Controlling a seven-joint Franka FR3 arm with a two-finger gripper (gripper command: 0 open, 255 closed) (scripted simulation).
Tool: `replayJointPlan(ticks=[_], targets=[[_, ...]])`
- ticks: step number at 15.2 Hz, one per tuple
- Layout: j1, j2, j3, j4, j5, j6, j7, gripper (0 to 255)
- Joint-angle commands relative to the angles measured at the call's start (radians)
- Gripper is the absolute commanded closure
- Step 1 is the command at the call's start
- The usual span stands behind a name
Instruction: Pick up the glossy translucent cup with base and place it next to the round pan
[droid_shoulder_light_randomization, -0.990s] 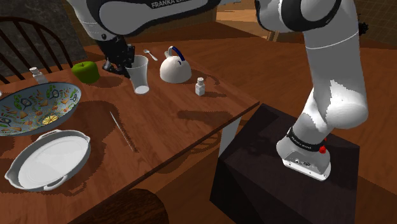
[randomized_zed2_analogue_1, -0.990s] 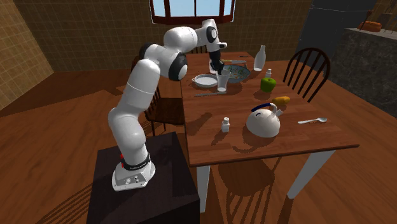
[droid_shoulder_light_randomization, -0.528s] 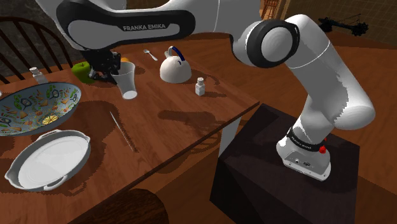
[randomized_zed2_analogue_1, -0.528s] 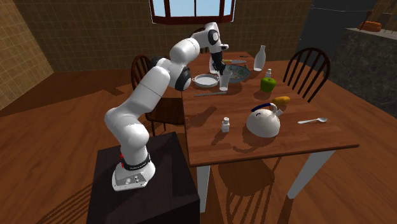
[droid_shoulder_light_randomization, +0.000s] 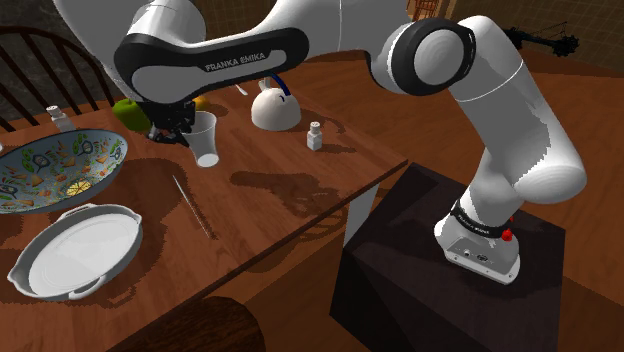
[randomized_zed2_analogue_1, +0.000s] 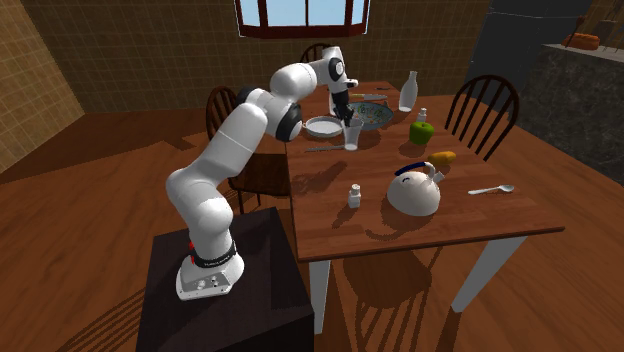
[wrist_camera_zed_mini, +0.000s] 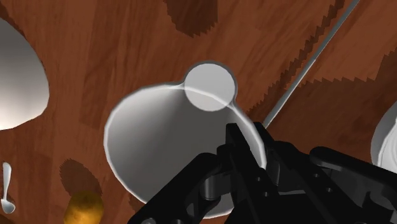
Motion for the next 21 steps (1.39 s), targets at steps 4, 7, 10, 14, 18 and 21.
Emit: replayJointPlan(ticks=[4,7,10,14,18,21], targets=[[-0.015,0.004,-0.001,-0.063,-0.006,0.059,0.025,255],[-0.024,0.007,-0.002,-0.103,-0.011,0.097,0.042,255],[-0.024,0.007,-0.002,-0.103,-0.011,0.097,0.042,255],[-0.024,0.007,-0.003,-0.103,-0.011,0.097,0.042,255],[-0.024,0.007,-0.003,-0.103,-0.011,0.097,0.042,0],[-0.024,0.008,-0.003,-0.103,-0.011,0.097,0.042,0]])
